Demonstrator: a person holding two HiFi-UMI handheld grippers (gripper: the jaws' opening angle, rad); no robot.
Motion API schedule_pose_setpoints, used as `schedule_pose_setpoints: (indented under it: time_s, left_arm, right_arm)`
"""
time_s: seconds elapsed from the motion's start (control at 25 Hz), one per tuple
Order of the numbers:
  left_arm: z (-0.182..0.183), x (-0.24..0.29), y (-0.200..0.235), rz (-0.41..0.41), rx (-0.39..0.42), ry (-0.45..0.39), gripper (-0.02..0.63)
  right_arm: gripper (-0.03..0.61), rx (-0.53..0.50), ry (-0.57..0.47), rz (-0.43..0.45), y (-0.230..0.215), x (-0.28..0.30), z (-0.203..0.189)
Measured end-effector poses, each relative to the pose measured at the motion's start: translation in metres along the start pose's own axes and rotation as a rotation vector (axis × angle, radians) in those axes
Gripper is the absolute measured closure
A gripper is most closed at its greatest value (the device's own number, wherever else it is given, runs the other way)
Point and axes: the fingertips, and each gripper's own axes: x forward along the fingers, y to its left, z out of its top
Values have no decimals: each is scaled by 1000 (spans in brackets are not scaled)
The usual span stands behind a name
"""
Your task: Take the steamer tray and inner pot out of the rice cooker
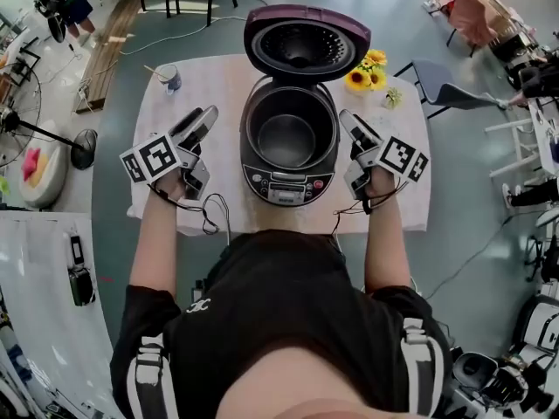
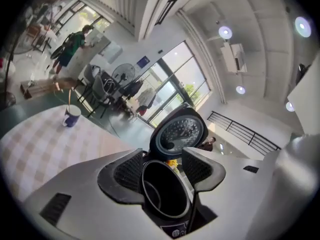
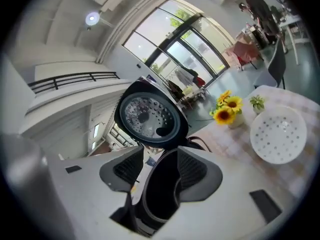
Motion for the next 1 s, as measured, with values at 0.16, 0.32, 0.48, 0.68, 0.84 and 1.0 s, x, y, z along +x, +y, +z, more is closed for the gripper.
schedule_pose_setpoints:
  time_s: [0.16,0.32,0.48,0.68,0.84,1.0]
  left_arm:
    - [-24,6,15,-46,-147,114,391]
    - [-50,13,24,-91,-322,225,390]
    - [-77,23,26,-146,-486,335,383]
    - [-98,36,19,-216,-595,443,383]
    - [-114,47,22,-204,-602,504,383]
    - [-121,56,24,-209,-623,529,383]
  right_arm:
    - [382,127,89,26,-26,-1,-15]
    - [383,241,189,46,-51,0,-35]
    - [383,317,266,82,-69,1,-54]
    - [383,401,324,123,-75,4,-68]
    - [383,425,356,126,-78,7,-77]
    - [383,442,374,134,-82,13,-83]
